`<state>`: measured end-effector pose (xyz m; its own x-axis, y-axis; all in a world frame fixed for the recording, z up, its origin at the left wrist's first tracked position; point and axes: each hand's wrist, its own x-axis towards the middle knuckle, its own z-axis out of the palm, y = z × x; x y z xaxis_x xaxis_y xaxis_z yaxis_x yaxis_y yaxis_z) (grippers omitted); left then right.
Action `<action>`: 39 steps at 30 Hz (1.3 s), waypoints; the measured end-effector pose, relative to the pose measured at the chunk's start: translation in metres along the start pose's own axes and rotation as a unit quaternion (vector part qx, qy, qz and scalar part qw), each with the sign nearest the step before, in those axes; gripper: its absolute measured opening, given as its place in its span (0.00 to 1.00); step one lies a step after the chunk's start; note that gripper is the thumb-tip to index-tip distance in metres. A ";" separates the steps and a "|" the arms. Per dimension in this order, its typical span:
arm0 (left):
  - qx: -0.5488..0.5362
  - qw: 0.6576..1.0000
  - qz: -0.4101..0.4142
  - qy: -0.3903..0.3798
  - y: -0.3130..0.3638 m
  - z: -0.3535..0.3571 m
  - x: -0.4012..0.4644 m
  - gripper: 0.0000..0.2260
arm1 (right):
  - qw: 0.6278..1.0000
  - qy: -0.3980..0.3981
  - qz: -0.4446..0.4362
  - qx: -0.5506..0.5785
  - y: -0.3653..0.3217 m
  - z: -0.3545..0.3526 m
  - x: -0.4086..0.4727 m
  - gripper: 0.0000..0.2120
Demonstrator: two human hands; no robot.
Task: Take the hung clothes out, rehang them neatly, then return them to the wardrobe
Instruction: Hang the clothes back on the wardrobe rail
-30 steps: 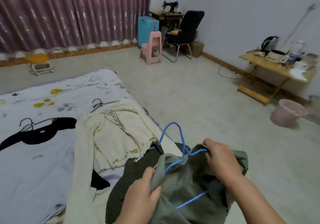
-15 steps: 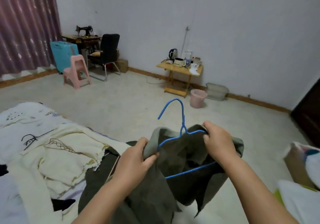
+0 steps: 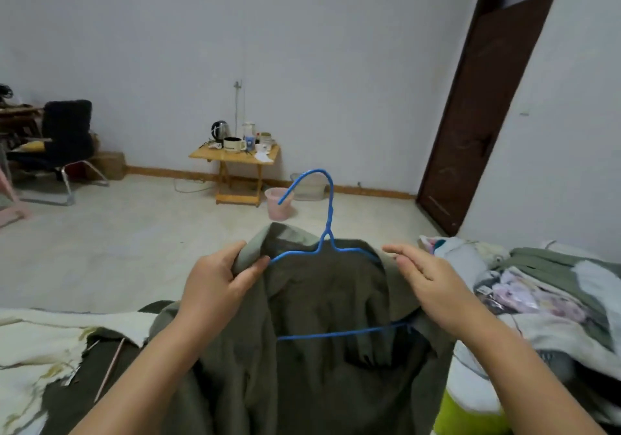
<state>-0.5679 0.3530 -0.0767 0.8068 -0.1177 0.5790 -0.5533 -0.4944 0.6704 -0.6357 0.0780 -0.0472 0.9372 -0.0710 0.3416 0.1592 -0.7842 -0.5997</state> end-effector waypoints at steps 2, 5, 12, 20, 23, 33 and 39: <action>-0.031 0.999 0.016 -0.006 0.027 0.010 -0.016 0.12 | 0.998 0.012 0.023 -0.052 0.017 -0.033 -0.037 0.13; -0.069 0.997 0.029 -0.026 0.067 0.024 -0.043 0.10 | 0.990 0.015 0.028 -0.136 0.033 -0.070 -0.094 0.05; -0.114 0.983 0.104 -0.100 0.148 0.040 -0.092 0.11 | 0.985 0.132 0.045 -0.104 0.017 -0.132 -0.207 0.14; -0.106 0.958 0.234 -0.127 0.213 0.047 -0.133 0.12 | 0.942 0.327 0.066 -0.028 -0.051 -0.177 -0.309 0.18; -0.111 0.949 0.270 -0.121 0.236 0.045 -0.156 0.16 | 0.932 0.349 0.094 0.003 -0.073 -0.183 -0.343 0.18; -0.297 0.924 0.192 -0.146 0.307 0.038 -0.229 0.04 | 0.869 0.310 0.336 -0.188 -0.103 -0.222 -0.515 0.15; -0.292 0.908 0.251 -0.167 0.368 0.037 -0.283 0.12 | 0.798 0.349 0.440 -0.218 -0.124 -0.243 -0.627 0.14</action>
<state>-0.9919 0.1729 -0.0106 0.3866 -0.5055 0.7714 -0.8055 0.2221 0.5493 -1.3184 0.0696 -0.0115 0.2007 -0.9192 0.3389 -0.7314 -0.3708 -0.5723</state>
